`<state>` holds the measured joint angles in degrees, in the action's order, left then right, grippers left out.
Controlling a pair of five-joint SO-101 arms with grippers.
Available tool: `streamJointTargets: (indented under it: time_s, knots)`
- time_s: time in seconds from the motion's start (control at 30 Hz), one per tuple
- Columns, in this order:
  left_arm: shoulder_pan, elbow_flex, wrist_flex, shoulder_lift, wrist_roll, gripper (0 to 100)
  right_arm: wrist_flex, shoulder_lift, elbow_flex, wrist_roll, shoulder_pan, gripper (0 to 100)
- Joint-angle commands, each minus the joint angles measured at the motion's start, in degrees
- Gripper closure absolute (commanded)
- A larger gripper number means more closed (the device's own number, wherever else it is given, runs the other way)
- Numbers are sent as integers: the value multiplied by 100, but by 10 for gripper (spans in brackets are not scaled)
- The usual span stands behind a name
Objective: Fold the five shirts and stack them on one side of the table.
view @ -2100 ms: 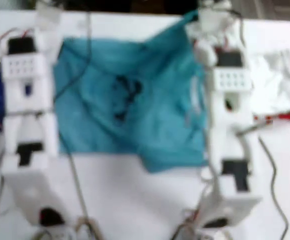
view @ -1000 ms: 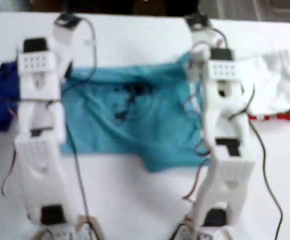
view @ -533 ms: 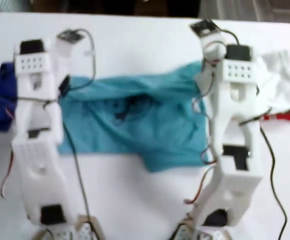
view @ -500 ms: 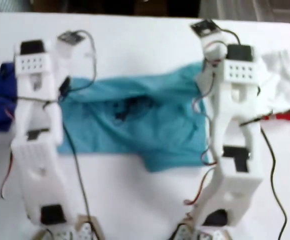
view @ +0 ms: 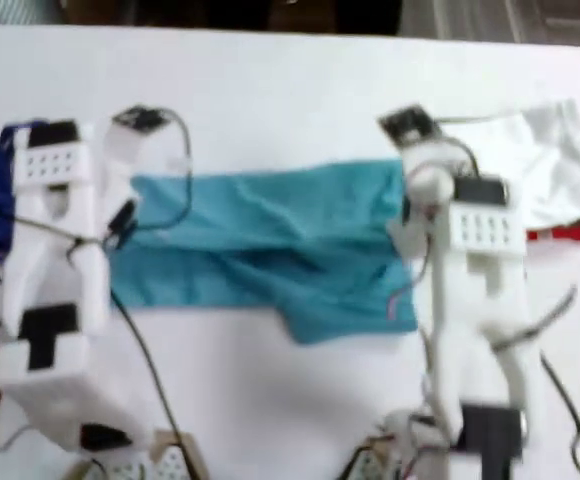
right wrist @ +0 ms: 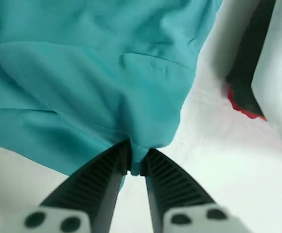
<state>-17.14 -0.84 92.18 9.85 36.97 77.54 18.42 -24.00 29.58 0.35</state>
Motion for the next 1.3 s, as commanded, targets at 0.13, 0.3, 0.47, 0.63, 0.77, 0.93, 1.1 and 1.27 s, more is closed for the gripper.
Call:
streamJointTargets:
  time_s: [0.13, 0.3, 0.47, 0.63, 0.77, 0.93, 1.1, 1.27]
  knots:
    - [-193, 699, -167, -844, 378, 975, 92, 1455, -571, 53, 207, 978]
    - [-466, 1262, -598, -756, 466, 975, 75, 1508, -1064, 53, 198, 978]
    - [-545, 1560, -615, -756, 466, 975, -57, 1508, -1547, 53, 207, 978]
    - [-563, 1868, -870, -756, 466, 975, -171, 1508, -1943, 53, 207, 978]
    - [-563, 2229, -1222, -747, 466, 975, -365, 1508, -2268, 53, 207, 978]
    - [-563, 2615, -1662, -747, 466, 975, -840, 1508, -2831, 53, 207, 978]
    - [-563, 2607, -1749, -774, 466, 972, -1015, 1508, -2989, 53, 198, 978]
    - [-677, 2167, -1389, -791, 466, 924, -690, 1516, -2629, 53, 163, 874]
